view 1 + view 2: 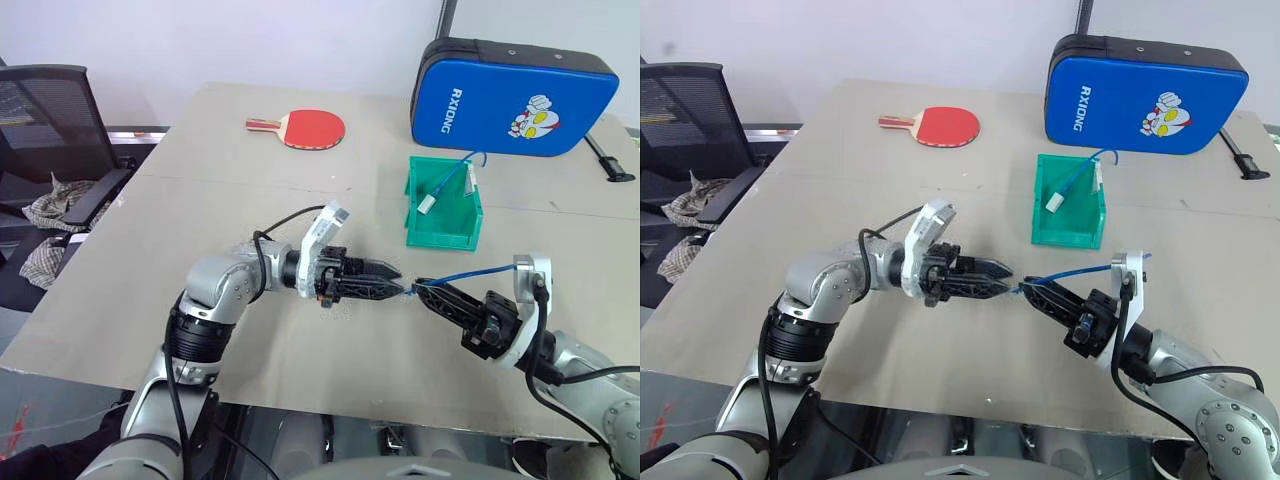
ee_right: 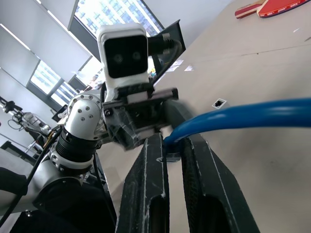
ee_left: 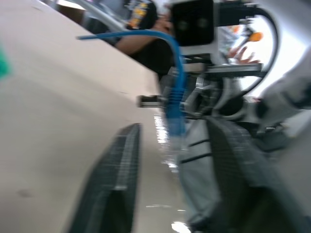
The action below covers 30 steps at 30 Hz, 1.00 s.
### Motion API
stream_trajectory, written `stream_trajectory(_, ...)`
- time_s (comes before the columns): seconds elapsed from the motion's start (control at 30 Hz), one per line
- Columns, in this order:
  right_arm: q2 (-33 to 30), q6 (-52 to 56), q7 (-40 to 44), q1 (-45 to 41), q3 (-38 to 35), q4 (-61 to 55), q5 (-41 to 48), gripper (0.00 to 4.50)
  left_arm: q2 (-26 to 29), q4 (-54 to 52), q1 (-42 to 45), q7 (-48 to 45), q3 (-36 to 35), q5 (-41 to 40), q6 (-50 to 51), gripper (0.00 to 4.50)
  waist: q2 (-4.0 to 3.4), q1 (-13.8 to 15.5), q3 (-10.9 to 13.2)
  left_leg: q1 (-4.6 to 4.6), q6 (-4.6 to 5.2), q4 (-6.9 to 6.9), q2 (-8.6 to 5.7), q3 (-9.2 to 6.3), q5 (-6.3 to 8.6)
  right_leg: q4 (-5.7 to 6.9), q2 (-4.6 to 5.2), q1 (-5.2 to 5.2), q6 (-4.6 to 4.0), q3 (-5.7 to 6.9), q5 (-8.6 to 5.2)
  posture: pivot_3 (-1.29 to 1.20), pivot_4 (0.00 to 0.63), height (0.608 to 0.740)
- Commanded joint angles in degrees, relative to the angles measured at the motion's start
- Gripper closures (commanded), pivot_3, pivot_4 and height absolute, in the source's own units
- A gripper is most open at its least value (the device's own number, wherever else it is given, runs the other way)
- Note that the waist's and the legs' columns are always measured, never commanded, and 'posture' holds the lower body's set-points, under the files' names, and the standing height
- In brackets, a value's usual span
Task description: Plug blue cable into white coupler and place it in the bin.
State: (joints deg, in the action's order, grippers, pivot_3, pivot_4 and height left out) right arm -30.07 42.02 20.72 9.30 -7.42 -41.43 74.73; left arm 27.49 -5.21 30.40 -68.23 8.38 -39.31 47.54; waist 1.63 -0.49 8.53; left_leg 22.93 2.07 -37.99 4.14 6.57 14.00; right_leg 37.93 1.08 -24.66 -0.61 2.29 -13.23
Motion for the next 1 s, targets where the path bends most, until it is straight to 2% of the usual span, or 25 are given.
stream_trajectory(0.03,0.14,-2.18,1.42,-0.26,-0.26,0.63,-2.68,4.50,1.63,-2.31,-3.37,4.86,-5.37,4.09,-8.28,0.24,0.00,-0.14,0.00,0.00,0.00,0.01,0.02,0.00,0.00,0.00,-0.01,0.00,0.00,0.00,0.00,0.00,0.150,0.729)
stream_trajectory(0.07,0.33,-2.73,1.77,-0.39,-0.17,1.01,-3.93,4.50,1.92,-2.31,-5.03,6.60,-6.93,6.36,-12.77,0.04,0.01,-0.08,0.01,0.00,0.00,0.02,0.03,0.00,0.00,-0.01,0.00,-0.01,0.00,0.00,0.00,0.00,0.150,0.729)
stream_trajectory(0.27,1.69,-4.54,3.07,-2.27,1.49,4.01,-9.42,4.50,6.94,5.57,-9.66,7.74,-12.33,13.73,-27.28,0.04,0.02,0.15,0.01,-0.01,0.00,0.02,0.03,0.03,0.00,-0.02,0.05,-0.02,0.00,0.04,0.00,0.00,0.150,0.729)
stream_trajectory(0.53,1.59,-4.29,4.79,-4.20,2.71,5.55,-12.73,4.50,7.66,17.59,-7.75,5.74,-8.39,21.84,-39.89,0.04,0.03,1.27,0.02,0.07,0.01,0.02,0.01,0.10,0.01,-0.10,0.14,-0.05,-0.01,0.05,0.00,0.00,0.150,0.729)
stream_trajectory(0.77,1.15,-4.56,4.33,-2.78,2.13,3.81,-14.38,4.50,4.29,26.97,-1.63,3.95,-5.49,24.34,-43.78,0.04,0.04,1.29,0.02,0.15,0.02,0.01,0.01,0.09,0.01,-0.09,0.13,-0.09,0.00,0.10,0.01,0.00,0.150,0.729)
stream_trajectory(1.0,1.62,-5.82,3.37,0.67,1.36,1.25,-15.91,4.50,-1.12,13.50,-10.02,15.33,-8.12,21.51,-33.81,0.04,0.05,0.68,0.02,0.15,0.01,0.02,0.07,0.09,0.02,-0.09,0.08,-0.11,0.00,0.03,0.00,0.00,0.150,0.729)
